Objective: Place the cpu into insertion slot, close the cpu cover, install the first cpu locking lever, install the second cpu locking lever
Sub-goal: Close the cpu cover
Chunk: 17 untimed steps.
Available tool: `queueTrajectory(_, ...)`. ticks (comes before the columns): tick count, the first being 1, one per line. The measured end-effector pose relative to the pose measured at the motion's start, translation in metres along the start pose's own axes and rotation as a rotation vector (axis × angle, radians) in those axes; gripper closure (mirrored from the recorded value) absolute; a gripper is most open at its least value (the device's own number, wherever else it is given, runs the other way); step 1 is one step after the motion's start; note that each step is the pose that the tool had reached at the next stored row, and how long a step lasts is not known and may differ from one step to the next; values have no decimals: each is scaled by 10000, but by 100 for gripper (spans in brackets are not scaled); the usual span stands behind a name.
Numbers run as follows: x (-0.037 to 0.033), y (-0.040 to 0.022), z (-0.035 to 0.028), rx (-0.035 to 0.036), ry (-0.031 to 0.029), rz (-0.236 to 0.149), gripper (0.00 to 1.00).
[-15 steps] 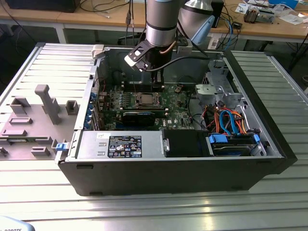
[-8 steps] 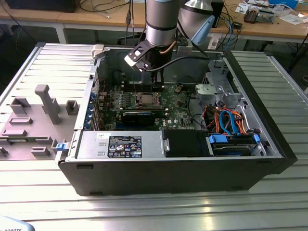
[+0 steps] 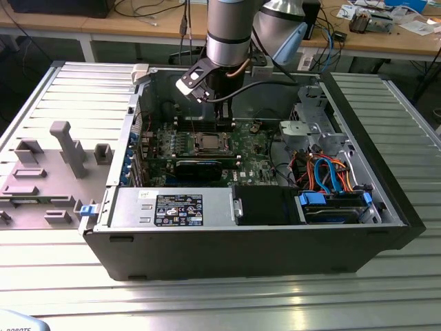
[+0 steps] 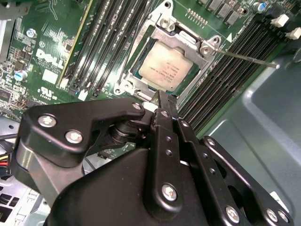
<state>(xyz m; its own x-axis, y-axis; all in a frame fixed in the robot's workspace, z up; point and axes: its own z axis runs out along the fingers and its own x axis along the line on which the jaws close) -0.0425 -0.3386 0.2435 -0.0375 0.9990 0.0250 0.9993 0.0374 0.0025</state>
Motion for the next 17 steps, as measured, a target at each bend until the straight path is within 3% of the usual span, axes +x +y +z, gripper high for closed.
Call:
queueTrajectory(3,2,-46,3,1,4,1,89)
queueTrajectory(17,2,-52,9,0,5,1,89)
